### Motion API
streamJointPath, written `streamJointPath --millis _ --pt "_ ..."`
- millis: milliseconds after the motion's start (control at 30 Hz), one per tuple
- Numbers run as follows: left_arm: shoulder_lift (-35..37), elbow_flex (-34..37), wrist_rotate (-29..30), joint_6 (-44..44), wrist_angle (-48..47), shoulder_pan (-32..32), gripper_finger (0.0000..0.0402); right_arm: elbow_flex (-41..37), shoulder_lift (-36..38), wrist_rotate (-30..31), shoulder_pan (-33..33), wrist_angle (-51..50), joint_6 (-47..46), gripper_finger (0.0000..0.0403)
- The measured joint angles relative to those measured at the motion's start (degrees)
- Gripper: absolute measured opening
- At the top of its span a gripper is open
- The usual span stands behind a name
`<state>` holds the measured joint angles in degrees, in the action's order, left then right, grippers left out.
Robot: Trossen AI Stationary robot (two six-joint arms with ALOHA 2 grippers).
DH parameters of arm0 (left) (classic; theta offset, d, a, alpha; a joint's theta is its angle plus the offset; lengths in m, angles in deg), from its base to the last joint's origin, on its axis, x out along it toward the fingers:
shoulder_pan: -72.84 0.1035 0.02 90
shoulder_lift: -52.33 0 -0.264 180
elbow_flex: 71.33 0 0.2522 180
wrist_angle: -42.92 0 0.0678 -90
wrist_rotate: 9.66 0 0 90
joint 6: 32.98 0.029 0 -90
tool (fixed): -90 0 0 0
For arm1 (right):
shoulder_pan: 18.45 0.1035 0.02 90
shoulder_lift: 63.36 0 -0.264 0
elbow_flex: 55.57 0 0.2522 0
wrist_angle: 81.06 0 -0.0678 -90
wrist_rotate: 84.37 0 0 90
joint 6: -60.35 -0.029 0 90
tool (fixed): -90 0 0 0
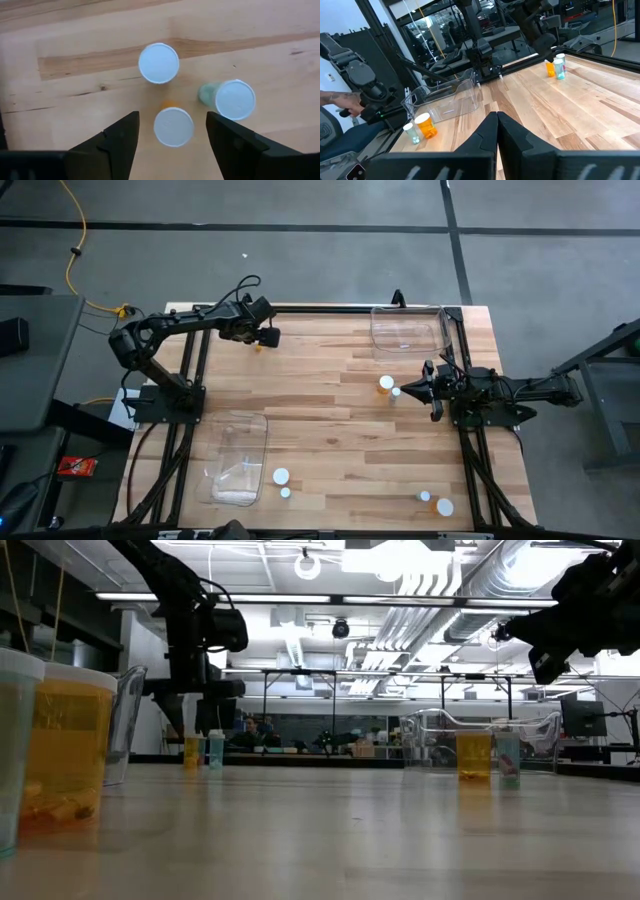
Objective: Pick and place medicine bottles into bin by pill shape (circle, oval)
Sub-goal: Put the small orange tablet bottle into the bottom transparent bin
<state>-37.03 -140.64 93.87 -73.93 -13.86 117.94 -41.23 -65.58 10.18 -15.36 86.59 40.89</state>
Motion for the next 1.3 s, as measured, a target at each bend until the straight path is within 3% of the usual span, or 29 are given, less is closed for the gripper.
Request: streamJointPath --millis 767,1300 --pt "0.0 2.7 -0.9 -1.9 3.4 0.3 0.0211 0.0 0.0 0.0 0.0 0.0 0.0 0.0" --pt "0.0 2.7 0.3 -2.3 3.5 0.3 0.0103 0.0 0.0 0.0 0.0 0.0 0.0 0.0"
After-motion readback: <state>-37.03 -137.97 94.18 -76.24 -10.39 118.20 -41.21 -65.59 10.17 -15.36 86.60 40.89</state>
